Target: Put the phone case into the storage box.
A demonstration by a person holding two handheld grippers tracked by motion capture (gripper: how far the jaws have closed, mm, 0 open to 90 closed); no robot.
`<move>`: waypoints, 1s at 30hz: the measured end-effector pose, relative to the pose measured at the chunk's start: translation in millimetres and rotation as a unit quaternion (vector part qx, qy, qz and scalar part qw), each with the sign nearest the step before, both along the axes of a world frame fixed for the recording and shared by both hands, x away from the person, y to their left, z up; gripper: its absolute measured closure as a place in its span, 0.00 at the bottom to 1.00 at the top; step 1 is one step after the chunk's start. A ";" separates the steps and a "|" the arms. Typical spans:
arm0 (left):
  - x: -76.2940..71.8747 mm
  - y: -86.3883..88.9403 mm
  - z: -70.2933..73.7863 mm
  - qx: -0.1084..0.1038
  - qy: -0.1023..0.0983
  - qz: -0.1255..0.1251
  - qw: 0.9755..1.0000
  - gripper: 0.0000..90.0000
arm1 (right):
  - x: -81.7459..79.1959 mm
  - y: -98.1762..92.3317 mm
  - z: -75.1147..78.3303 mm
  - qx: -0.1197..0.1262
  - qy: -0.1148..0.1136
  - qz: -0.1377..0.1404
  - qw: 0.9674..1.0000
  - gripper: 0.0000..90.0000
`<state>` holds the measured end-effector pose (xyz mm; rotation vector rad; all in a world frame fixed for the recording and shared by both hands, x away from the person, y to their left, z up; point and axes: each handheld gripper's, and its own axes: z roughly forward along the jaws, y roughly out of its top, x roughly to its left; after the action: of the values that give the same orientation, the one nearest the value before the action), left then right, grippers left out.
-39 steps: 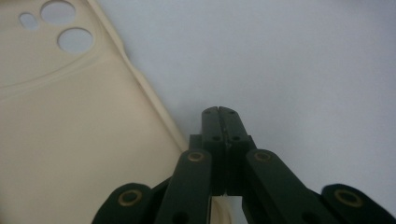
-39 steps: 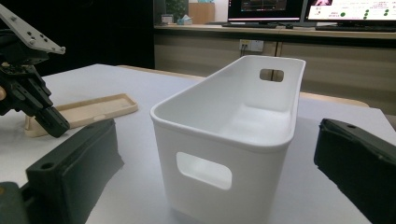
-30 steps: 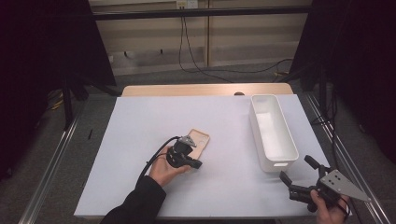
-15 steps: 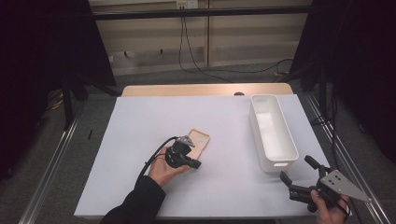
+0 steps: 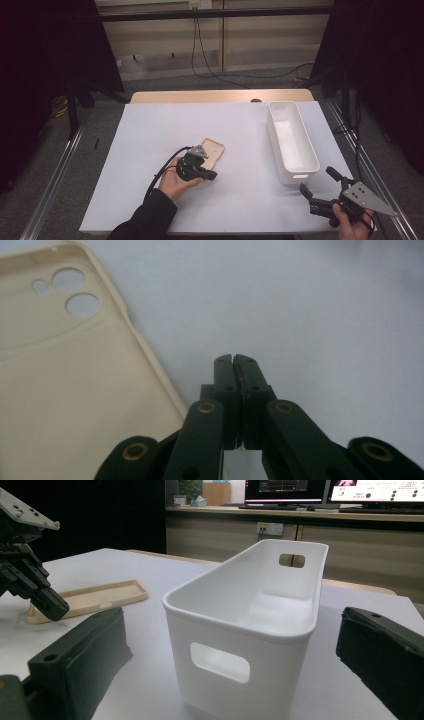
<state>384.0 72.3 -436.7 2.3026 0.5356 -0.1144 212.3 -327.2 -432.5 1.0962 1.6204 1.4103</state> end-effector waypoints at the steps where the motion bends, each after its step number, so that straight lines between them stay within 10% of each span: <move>1: -0.3 0.3 0.6 -0.004 0.000 0.003 1.000 0.98 | 0.0 0.0 0.1 0.000 0.000 0.000 1.000 0.00; 21: -11.2 11.4 18.2 -0.070 -0.060 0.031 0.995 0.58 | -0.1 -0.2 0.2 0.001 -0.001 -0.001 1.000 0.00; 30: -17.3 19.3 25.4 -0.097 -0.089 0.068 0.989 0.29 | -0.2 0.0 0.4 0.001 -0.002 -0.001 1.000 0.00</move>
<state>366.6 91.5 -411.3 2.0563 0.5619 0.0998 212.0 -327.2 -432.1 1.0957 1.6153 1.4109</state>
